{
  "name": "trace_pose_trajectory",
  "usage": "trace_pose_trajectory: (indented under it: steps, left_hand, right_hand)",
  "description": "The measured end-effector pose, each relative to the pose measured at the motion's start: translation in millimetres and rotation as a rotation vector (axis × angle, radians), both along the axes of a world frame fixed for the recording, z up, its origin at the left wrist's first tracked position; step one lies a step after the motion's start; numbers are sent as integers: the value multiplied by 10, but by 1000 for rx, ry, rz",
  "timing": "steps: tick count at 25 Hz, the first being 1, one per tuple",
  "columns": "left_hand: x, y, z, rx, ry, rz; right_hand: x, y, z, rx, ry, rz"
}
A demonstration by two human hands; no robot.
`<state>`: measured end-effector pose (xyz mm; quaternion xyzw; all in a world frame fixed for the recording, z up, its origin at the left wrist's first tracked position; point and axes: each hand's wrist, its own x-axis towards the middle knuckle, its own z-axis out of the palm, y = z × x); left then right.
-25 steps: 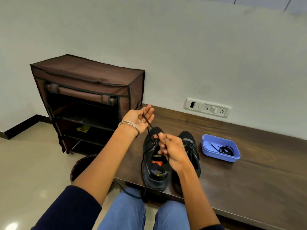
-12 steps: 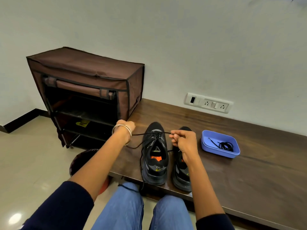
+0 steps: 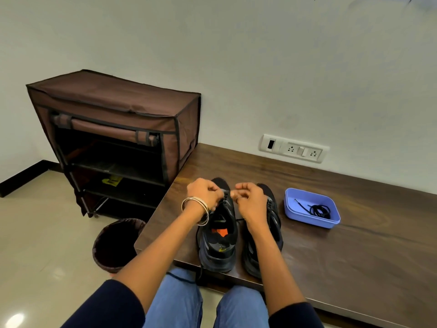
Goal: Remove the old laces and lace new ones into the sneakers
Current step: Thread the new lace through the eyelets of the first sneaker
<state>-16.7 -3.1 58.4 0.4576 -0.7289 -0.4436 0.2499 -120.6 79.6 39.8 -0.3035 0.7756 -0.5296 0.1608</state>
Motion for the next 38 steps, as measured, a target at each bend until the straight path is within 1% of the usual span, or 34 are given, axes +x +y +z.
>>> trace_pose_trajectory:
  steps: [1, 2, 3, 4, 5, 7, 10, 12, 14, 16, 18, 22, 26, 31, 38]
  left_hand:
    - [3, 29, -51, -31, -71, 36]
    - [4, 66, -106, -55, -132, 53]
    - [-9, 110, -159, -64, -173, 56]
    - [-33, 157, -210, -64, -196, 57]
    - [-63, 202, -250, -64, -213, 71]
    - [-141, 263, -286, -99, -256, 123]
    - [-225, 280, -310, -176, -355, 145]
    - [-240, 243, -366, -221, -393, 107]
    - [-225, 213, -423, -320, -443, 14]
    - [-200, 159, -489, -359, -400, -25]
    - [-206, 118, -542, -363, -341, -11]
    - [-223, 100, -596, -370, -290, 6]
    - [-228, 72, -590, -411, -364, -90]
    - [-261, 32, -560, -499, -553, -225]
    - [-265, -19, -539, -513, -597, -277]
  right_hand:
    - [1, 15, -90, 100, -35, 27]
    - [12, 23, -187, 225, -26, 70]
    - [29, 22, -294, 327, 29, 112]
    - [65, 18, -376, 386, 112, 133]
    - [102, 11, -453, 402, 196, 128]
    - [158, 8, -543, 365, 286, 57]
    - [239, -9, -585, 310, 318, -44]
    - [307, -15, -604, 288, 303, -101]
    - [325, -24, -626, 256, 265, -139]
    - [315, -30, -656, 242, 237, -137]
    - [292, -33, -672, 242, 240, -119]
    - [265, -36, -694, 238, 253, -98]
    - [254, -18, -699, 243, 270, -88]
    - [298, -14, -695, 190, 281, -114]
    - [328, -17, -697, 164, 274, -145]
